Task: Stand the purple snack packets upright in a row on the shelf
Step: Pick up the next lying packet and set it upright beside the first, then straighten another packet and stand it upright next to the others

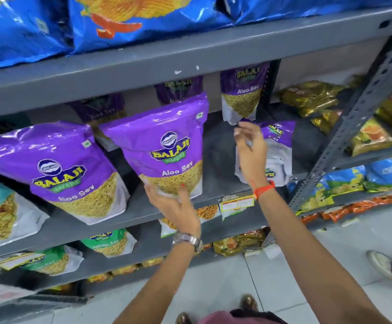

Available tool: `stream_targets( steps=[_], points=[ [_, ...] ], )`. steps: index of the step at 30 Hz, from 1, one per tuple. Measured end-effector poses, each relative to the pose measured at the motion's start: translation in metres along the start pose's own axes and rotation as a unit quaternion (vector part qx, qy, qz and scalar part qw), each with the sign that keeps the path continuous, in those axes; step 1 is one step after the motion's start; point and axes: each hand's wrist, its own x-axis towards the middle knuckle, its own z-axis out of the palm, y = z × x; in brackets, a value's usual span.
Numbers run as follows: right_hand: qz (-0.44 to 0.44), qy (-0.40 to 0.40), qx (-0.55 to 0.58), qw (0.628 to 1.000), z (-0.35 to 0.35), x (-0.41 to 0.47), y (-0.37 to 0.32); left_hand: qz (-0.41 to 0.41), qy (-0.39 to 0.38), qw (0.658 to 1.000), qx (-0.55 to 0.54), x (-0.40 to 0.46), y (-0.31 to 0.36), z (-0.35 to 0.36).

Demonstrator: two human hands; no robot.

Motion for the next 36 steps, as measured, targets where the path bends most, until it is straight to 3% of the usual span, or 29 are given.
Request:
stream_targets(
  steps=[2,4,6,10,14,20,24,27,28,31,36],
  points=[
    [-0.012,0.058,-0.076,0.995,-0.025,0.019,0.000,0.104,-0.033,0.992,0.060,-0.024,-0.007,0.022],
    [0.011,0.101,-0.170,0.980,-0.051,0.038,0.010,0.143,-0.144,0.976,0.078,-0.031,-0.011,0.050],
    [0.057,0.126,-0.239,0.961,-0.075,0.055,0.024,0.087,-0.252,0.960,0.084,-0.024,-0.011,0.081],
    [0.123,0.126,-0.265,0.948,-0.105,0.073,0.053,-0.057,-0.281,0.943,0.168,0.018,-0.020,0.141],
    [0.162,0.121,-0.258,0.945,-0.122,0.081,0.076,-0.224,-0.366,0.885,0.178,0.047,-0.024,0.182],
    [0.247,0.095,-0.234,0.936,-0.127,0.096,0.094,-0.282,-0.347,0.885,0.130,0.056,-0.024,0.209],
    [0.327,0.095,-0.152,0.928,-0.128,0.102,0.099,-0.303,-0.323,0.890,0.110,0.055,-0.025,0.215],
    [0.317,0.081,-0.114,0.938,-0.127,0.106,0.099,-0.306,-0.303,0.896,0.105,0.052,-0.023,0.215],
    [0.307,0.114,-0.090,0.941,-0.125,0.104,0.098,-0.302,-0.289,0.903,0.099,0.052,-0.023,0.215],
    [0.267,0.152,-0.150,0.940,-0.123,0.101,0.088,-0.268,-0.254,0.925,0.087,0.049,-0.017,0.213],
    [0.241,0.127,-0.141,0.952,-0.123,0.105,0.063,-0.194,-0.217,0.954,0.066,0.053,-0.001,0.203]
  ],
)
